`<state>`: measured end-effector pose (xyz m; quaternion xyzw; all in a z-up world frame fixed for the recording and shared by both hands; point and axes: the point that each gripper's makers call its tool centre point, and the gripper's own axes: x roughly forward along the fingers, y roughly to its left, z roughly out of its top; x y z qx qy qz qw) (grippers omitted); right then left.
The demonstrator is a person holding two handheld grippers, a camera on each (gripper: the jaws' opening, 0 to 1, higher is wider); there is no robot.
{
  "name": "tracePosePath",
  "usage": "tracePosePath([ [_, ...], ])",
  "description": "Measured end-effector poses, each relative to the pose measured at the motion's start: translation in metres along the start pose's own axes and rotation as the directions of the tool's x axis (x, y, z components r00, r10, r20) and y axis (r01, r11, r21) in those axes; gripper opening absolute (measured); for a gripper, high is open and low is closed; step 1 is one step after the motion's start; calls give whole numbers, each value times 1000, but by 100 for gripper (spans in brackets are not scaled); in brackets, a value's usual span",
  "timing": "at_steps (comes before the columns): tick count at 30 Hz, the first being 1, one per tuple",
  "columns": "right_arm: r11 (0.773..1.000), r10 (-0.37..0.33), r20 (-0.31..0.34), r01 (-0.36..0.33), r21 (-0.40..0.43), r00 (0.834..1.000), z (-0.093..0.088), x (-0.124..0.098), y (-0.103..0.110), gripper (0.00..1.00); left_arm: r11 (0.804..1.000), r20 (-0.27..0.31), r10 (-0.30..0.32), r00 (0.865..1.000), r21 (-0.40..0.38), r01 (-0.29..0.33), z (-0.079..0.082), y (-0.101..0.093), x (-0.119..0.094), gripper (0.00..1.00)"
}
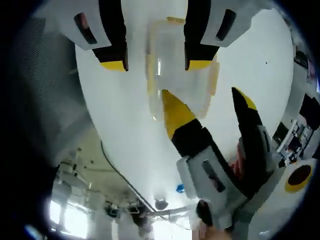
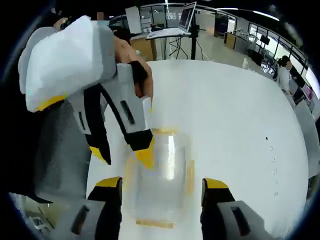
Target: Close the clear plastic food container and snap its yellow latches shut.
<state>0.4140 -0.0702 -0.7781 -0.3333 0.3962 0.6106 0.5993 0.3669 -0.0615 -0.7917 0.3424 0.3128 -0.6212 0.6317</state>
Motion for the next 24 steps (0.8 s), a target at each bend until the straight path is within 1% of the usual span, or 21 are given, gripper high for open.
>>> tracePosePath([
  [1, 1000, -13, -4, 13, 5, 1000, -2, -1, 0, 64, 1000, 3, -4, 1000, -27, 4, 1, 1, -1, 47],
  [2, 999, -42, -16, 42, 24, 999, -7, -2, -2, 64, 999, 7, -7, 1000, -50, 7, 2, 3, -1, 48],
  [3, 998, -51, -19, 51, 31, 999, -9, -1, -2, 65, 997, 10, 0, 1000, -73, 1, 2, 7, -2, 49],
  [4, 997, -62, -20, 63, 34, 998, -11, -1, -2, 66, 997, 7, 6, 1000, -78, -5, 1, 10, -2, 50],
  [6, 995, -84, -23, 85, 47, 996, -14, 1, -2, 67, 993, -13, 21, 1000, -112, -23, -2, 15, -4, 50],
  [7, 994, -98, -30, 99, 55, 995, -16, 2, -2, 67, 992, -9, 26, 1000, -122, -27, -1, 17, -4, 51],
  [9, 993, -98, -36, 100, 67, 995, -17, 5, 1, 66, 990, -17, 36, 999, -135, -38, -2, 18, -5, 51],
  [11, 990, -96, -24, 98, 99, 995, -16, 7, 3, 66, 986, -47, 66, 997, -152, -73, -6, 24, -6, 50],
  [13, 987, -110, -17, 111, 119, 994, -15, 8, 5, 65, 983, -58, 79, 995, -159, -87, -8, 26, -8, 49],
  [14, 982, -118, -25, 120, 144, 993, -16, 8, 5, 64, 975, -69, 97, 993, -194, -108, -10, 29, -9, 49],
  [15, 977, -131, -18, 132, 169, 991, -16, 8, 4, 63, 970, -69, 105, 992, -215, -117, -10, 30, -10, 50],
  [16, 971, -146, 1, 143, 192, 989, -14, 8, 3, 63, 961, -62, 119, 991, -245, -131, -10, 32, -11, 50],
  [18, 955, -173, 36, 159, 250, 984, -12, 6, 2, 60, 933, -57, 165, 985, -314, -174, -11, 41, -15, 50],
  [19, 933, -197, 39, 175, 314, 980, -14, 4, 0, 60, 924, -62, 191, 980, -325, -200, -12, 45, -17, 49],
  [20, 920, -202, 36, 177, 349, 979, -16, 4, 0, 58, 919, -65, 203, 977, -333, -213, -13, 47, -18, 49],
  [21, 899, -217, 44, 182, 399, 975, -16, 4, 0, 59, 901, -62, 219, 974, -370, -226, -13, 50, -19, 48],
  [22, 872, -252, 46, 206, 445, 967, -17, 2, -4, 60, 891, -61, 228, 972, -389, -234, -14, 52, -20, 49],
  [23, 848, -278, 58, 216, 483, 959, -16, 1, -5, 62, 872, -61, 243, 968, -424, -245, -14, 54, -21, 49],
  [24, 834, -272, 95, 186, 519, 958, -13, 2, -3, 63, 863, -63, 250, 966, -437, -252, -15, 54, -22, 49],
])
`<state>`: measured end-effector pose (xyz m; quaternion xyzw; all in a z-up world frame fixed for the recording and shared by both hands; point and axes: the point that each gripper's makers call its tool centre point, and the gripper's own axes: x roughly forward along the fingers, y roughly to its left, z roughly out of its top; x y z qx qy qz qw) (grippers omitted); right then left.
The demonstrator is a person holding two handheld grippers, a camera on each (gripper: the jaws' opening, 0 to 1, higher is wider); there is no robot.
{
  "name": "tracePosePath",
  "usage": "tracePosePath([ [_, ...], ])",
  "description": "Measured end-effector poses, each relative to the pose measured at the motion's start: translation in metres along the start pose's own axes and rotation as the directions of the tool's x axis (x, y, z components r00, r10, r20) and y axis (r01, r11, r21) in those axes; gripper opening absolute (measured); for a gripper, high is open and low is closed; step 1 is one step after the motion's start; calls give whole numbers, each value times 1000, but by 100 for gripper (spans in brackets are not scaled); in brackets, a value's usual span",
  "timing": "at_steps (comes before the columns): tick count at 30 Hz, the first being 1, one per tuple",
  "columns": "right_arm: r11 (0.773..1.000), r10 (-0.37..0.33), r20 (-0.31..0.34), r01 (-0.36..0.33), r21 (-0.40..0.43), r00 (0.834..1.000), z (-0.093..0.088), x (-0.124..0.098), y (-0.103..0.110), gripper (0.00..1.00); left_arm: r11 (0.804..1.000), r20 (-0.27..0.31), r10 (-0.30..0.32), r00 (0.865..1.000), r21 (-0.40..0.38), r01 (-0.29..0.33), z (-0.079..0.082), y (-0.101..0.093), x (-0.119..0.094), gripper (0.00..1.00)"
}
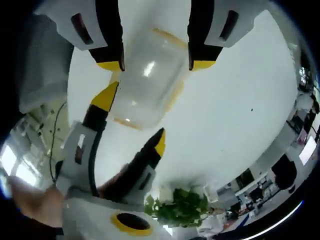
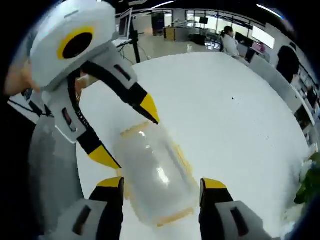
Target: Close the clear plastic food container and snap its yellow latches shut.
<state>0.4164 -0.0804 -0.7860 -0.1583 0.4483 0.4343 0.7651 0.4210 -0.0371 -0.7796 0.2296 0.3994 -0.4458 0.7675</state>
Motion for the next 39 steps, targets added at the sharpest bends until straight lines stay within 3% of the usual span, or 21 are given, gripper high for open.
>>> tracePosePath([
  [1, 991, -41, 7, 40, 131, 999, -2, -1, -5, 63, 999, 5, 18, 1000, -32, -18, 0, 3, -1, 49],
  [3, 989, -86, 36, 81, 120, 996, 0, -3, -10, 63, 994, 6, 51, 999, -95, -51, -1, 7, -1, 48],
  [5, 974, -122, 34, 113, 196, 992, -5, -4, -11, 62, 986, 24, 62, 998, -156, -57, 0, 7, -1, 47],
  [6, 951, -145, 61, 122, 283, 988, -4, -6, -13, 61, 979, 38, 66, 997, -196, -57, 0, 6, -1, 48],
  [7, 948, -149, 75, 120, 295, 986, -3, -6, -13, 61, 971, 50, 69, 996, -231, -56, 1, 5, -1, 47],
  [12, 881, -237, 131, 156, 447, 963, -3, -15, -20, 59, 930, 73, 148, 986, -350, -114, -1, 13, -2, 45],
  [13, 869, -251, 140, 160, 468, 958, -2, -16, -21, 59, 917, 82, 153, 985, -383, -110, -1, 13, -2, 45],
  [17, 874, -249, 140, 161, 458, 958, -4, -14, -21, 58, 924, 83, 154, 985, -366, -114, 1, 12, -1, 44],
  [20, 865, -245, 158, 142, 481, 956, -5, -15, -22, 58, 905, 108, 166, 980, -412, -108, 3, 14, -4, 44],
  [24, 829, -254, 217, 97, 551, 942, -9, -15, -28, 57, 846, 156, 185, 970, -528, -76, -1, 20, -7, 43],
  [27, 820, -268, 231, 96, 564, 935, -17, -14, -33, 57, 821, 163, 186, 969, -568, -62, -10, 24, -6, 44],
  [29, 807, -265, 244, 76, 586, 933, -21, -12, -33, 58, 790, 179, 220, 959, -609, -68, -15, 29, -7, 44],
  [31, 794, -275, 268, 61, 605, 923, -24, -10, -34, 58, 743, 196, 240, 951, -668, -50, -20, 32, -7, 46],
  [32, 787, -280, 285, 50, 615, 917, -24, -9, -34, 58, 728, 204, 245, 948, -684, -41, -22, 32, -6, 46],
  [35, 771, -273, 305, 18, 636, 912, -32, -3, -29, 58, 655, 229, 246, 942, -756, 13, -30, 31, -3, 46],
  [38, 764, -273, 311, 8, 646, 910, -36, 1, -28, 59, 597, 228, 265, 937, -802, 26, -39, 31, 1, 48],
  [39, 773, -274, 317, 12, 635, 908, -35, 3, -27, 60, 586, 225, 268, 937, -810, 27, -43, 31, 4, 50],
])
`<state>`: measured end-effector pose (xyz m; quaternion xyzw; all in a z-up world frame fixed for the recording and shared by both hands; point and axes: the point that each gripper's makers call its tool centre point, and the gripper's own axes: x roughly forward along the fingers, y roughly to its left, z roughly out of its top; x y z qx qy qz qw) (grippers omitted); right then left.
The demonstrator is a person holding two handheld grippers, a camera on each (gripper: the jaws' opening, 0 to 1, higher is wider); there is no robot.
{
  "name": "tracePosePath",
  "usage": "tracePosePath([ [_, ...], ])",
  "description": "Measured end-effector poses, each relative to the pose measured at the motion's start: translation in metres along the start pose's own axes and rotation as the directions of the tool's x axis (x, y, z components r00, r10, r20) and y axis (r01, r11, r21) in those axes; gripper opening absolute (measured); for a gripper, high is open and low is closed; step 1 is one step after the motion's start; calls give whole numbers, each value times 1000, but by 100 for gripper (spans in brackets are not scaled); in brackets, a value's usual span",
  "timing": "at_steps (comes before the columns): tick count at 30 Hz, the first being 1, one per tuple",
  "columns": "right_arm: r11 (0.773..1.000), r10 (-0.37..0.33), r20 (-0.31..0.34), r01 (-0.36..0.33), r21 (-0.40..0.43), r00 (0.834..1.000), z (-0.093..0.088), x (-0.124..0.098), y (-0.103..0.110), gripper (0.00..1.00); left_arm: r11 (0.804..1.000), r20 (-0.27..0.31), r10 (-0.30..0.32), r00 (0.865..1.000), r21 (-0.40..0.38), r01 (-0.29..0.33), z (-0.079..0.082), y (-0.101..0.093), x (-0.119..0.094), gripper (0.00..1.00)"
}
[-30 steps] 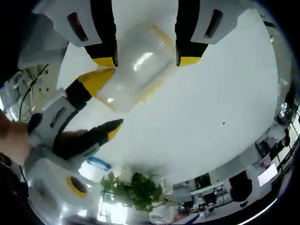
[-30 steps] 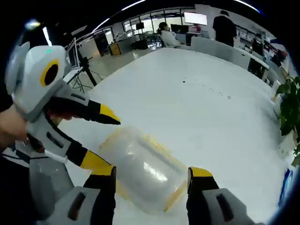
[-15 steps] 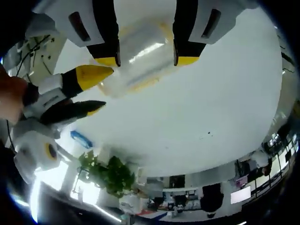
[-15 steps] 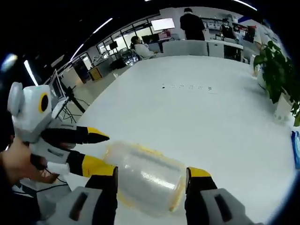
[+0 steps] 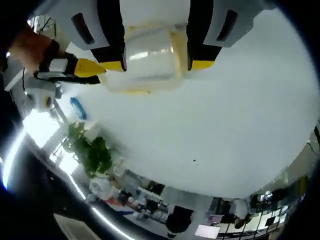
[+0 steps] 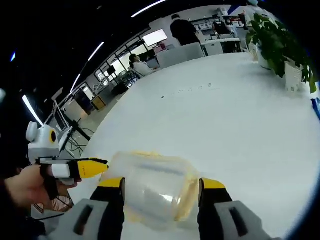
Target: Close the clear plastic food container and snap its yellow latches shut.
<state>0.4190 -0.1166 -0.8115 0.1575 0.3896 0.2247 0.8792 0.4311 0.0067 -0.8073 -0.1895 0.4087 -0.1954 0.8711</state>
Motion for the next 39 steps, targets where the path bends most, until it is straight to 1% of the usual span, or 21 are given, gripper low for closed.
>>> tracePosePath([
  [2, 999, -21, -10, 20, -30, 1000, -4, 3, -4, 61, 1000, -5, 0, 1000, -3, 0, -3, 2, 3, 52],
  [5, 1000, -23, -20, 23, -1, 1000, -8, 4, -4, 58, 1000, -24, 4, 1000, -21, -5, -9, 3, 8, 50],
  [8, 999, -34, -54, 33, -13, 998, -16, 5, -3, 54, 999, -36, -8, 999, -36, 7, -13, 1, 12, 46],
  [9, 998, -49, -59, 48, -32, 997, -18, 6, -3, 54, 999, -45, -12, 999, -51, 9, -16, 0, 15, 47],
  [10, 997, -56, -46, 53, -51, 997, -16, 7, -2, 54, 998, -61, -12, 998, -54, 9, -20, -1, 16, 46],
  [11, 997, -65, -51, 62, -45, 997, -17, 7, -2, 55, 998, -63, -16, 998, -55, 12, -20, -1, 15, 47],
  [12, 996, -80, -40, 78, -41, 996, -15, 7, -2, 56, 998, -64, -18, 998, -63, 14, -20, -1, 16, 46],
  [16, 996, -86, -29, 85, -40, 996, -16, 9, -2, 55, 998, -69, -20, 997, -67, 15, -21, -1, 17, 45],
  [17, 995, -86, -27, 85, -44, 996, -16, 9, -2, 54, 997, -69, -21, 997, -76, 15, -21, -1, 17, 44],
  [18, 996, -82, -27, 81, -39, 996, -16, 9, -3, 54, 994, -77, -31, 997, -109, 23, -24, -1, 17, 43],
  [19, 995, -95, -42, 94, -25, 995, -20, 9, -5, 53, 987, -75, -67, 995, -153, 55, -24, -6, 18, 41],
  [20, 997, -73, -47, 73, -6, 996, -22, 9, -4, 50, 990, -41, -22, 999, -137, 17, -19, 0, 15, 40],
  [21, 998, 41, -94, -37, 44, 995, -35, 6, 18, 50, 990, -60, -16, 998, -143, 7, -20, -2, 12, 40],
  [22, 999, -44, -40, 45, 8, 998, -27, 8, 5, 50, 990, -60, -16, 998, -140, 7, -20, -1, 13, 40],
  [23, 998, -69, -21, 70, 11, 997, -21, 12, 2, 50, 991, -53, -13, 999, -137, 5, -20, -2, 10, 40],
  [27, 998, -67, -6, 67, -6, 998, -20, 9, 3, 50, 992, -41, -14, 999, -127, 8, -23, -3, 9, 40],
  [31, 997, -75, -1, 75, 0, 997, -21, 10, 3, 50, 994, -41, -11, 999, -111, 6, -24, -2, 12, 40],
  [33, 997, -77, 1, 77, -3, 997, -21, 11, 4, 51, 994, -43, -11, 999, -108, 6, -24, 0, 12, 40],
  [39, 997, -70, 13, 70, -21, 997, -19, 19, 14, 51, 994, -41, -9, 999, -106, 4, -20, 10, 8, 41],
])
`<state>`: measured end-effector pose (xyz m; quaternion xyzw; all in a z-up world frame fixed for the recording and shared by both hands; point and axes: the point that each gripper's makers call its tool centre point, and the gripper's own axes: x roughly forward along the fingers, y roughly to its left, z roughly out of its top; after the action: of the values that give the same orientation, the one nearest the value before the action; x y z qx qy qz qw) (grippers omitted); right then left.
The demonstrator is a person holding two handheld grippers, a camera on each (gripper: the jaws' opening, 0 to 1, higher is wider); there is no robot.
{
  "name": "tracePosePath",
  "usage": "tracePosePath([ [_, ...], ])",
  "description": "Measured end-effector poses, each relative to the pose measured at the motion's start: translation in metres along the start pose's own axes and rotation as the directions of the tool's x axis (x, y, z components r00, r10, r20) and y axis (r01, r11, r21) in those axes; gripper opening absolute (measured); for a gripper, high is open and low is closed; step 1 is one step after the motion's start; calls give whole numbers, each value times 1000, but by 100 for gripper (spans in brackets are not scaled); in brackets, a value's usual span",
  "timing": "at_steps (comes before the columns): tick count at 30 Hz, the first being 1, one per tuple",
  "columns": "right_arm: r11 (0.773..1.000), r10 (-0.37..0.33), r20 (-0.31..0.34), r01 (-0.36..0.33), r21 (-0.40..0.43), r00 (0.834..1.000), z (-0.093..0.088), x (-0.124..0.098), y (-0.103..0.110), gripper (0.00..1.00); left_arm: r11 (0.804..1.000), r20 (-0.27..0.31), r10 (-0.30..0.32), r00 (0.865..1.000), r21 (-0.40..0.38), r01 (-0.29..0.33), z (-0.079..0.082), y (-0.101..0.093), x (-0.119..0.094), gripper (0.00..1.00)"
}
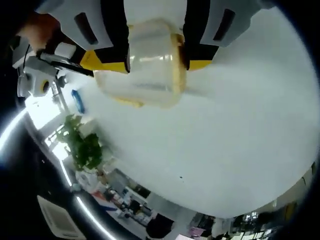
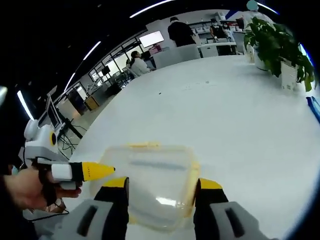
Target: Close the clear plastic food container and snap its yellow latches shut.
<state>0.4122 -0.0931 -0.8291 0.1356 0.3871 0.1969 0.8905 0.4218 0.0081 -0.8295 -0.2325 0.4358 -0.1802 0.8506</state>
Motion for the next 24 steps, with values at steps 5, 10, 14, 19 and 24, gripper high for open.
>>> tracePosePath([
  [5, 1000, -2, -3, 2, 0, 1000, -1, 7, 14, 51, 1000, -4, 3, 1000, 0, -3, 3, 13, -6, 41],
  [10, 1000, 6, 5, -6, -4, 1000, 0, 16, 27, 51, 1000, -5, 3, 1000, -10, -3, 9, 27, -14, 41],
  [14, 1000, 4, 11, -4, -6, 1000, 4, 25, 36, 51, 1000, 0, 2, 1000, -7, -2, 17, 37, -17, 41],
  [19, 1000, -1, 34, 1, -4, 999, 9, 37, 48, 51, 1000, 9, -2, 1000, 7, 2, 29, 51, -19, 41],
  [24, 1000, -3, 37, 3, -3, 999, 14, 50, 61, 51, 1000, 17, -5, 1000, 11, 5, 40, 66, -24, 42],
])
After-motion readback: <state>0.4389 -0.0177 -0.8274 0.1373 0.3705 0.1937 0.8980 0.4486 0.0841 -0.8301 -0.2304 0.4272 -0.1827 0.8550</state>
